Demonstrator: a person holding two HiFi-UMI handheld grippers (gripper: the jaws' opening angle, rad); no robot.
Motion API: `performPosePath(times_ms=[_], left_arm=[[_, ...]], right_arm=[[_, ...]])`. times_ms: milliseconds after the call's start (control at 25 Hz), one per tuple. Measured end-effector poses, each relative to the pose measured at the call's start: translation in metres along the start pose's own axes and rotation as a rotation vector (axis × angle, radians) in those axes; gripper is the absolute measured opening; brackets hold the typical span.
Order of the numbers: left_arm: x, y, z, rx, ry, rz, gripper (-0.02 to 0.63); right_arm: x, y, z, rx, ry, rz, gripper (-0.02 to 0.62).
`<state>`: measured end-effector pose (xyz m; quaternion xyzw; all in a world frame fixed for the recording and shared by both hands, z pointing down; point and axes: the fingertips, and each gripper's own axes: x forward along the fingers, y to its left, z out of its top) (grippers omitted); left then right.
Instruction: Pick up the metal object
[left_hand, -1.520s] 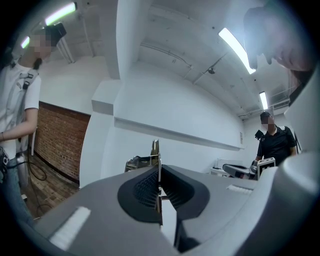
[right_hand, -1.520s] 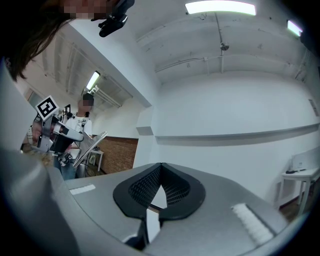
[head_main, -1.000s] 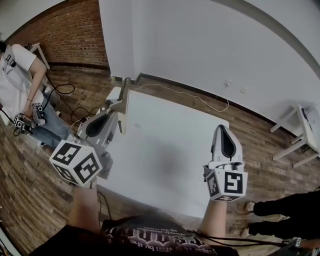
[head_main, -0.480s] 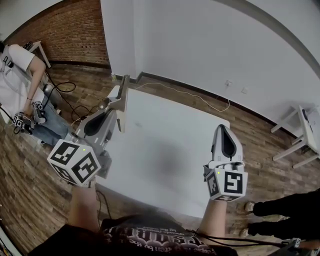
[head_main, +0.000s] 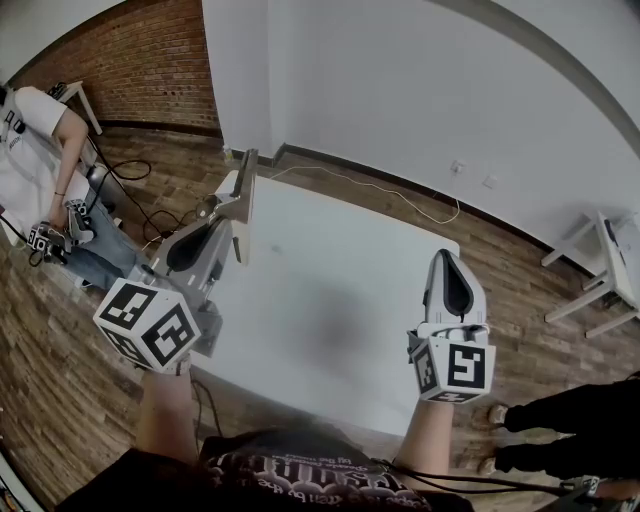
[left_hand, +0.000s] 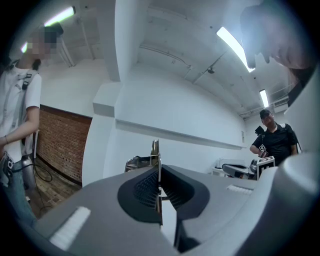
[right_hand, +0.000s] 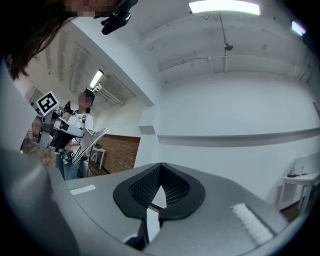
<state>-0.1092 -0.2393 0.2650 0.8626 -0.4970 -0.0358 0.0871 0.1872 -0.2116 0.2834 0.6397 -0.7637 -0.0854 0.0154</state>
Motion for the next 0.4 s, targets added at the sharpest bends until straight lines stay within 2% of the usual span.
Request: performPosePath(times_ms=[400], left_arm=[[-0.001,0.0005,-0.0004,0.003,-0.013,-0.003,0.002]], right_arm=[[-0.0005,0.001,0.0006,-0.004,-0.004,0.007,0.009]])
